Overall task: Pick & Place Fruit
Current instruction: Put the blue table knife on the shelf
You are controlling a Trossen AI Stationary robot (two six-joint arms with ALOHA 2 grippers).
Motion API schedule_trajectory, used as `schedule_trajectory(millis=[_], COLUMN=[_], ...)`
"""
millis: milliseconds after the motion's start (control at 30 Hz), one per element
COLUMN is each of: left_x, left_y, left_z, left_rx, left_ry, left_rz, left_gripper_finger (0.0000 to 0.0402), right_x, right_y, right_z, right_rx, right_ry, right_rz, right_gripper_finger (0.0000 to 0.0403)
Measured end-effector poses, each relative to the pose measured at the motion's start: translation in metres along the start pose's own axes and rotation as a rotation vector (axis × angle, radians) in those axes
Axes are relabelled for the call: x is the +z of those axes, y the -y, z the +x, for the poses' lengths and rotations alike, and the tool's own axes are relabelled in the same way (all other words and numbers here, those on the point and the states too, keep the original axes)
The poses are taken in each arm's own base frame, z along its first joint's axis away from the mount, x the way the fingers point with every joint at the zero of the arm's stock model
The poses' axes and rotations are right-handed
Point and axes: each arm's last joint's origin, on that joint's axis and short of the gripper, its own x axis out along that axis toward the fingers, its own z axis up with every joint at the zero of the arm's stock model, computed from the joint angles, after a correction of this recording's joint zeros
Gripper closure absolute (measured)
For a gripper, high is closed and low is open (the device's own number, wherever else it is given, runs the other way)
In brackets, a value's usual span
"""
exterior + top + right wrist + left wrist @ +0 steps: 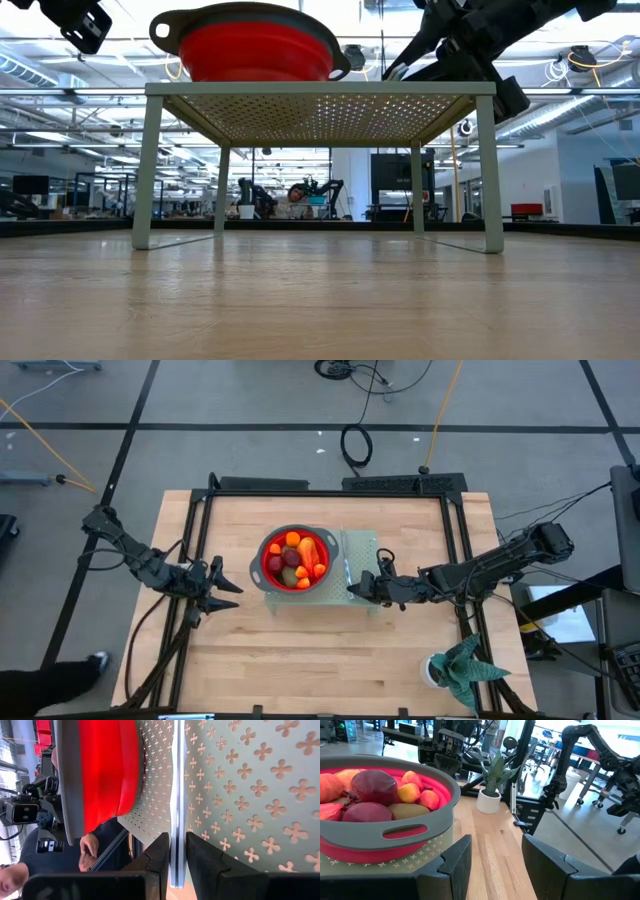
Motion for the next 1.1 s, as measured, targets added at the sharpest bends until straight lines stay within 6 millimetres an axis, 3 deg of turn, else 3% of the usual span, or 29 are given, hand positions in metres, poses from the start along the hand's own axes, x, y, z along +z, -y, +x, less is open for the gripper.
schedule_trajectory(millis=[1100], left_x=[-0.0001], left_y=[0.0000], left_z=[0.0000], left_rx=[0.001], left_ry=[-0.001], left_rz=[-0.010], left_gripper_finger=[0.0229], right_x=[-0.0001], right_y=[-0.0002], right_z=[0.0001], right_rx=[0.001], right_ry=[-0.001], right_rz=[0.024], right_gripper_finger=[0.0346])
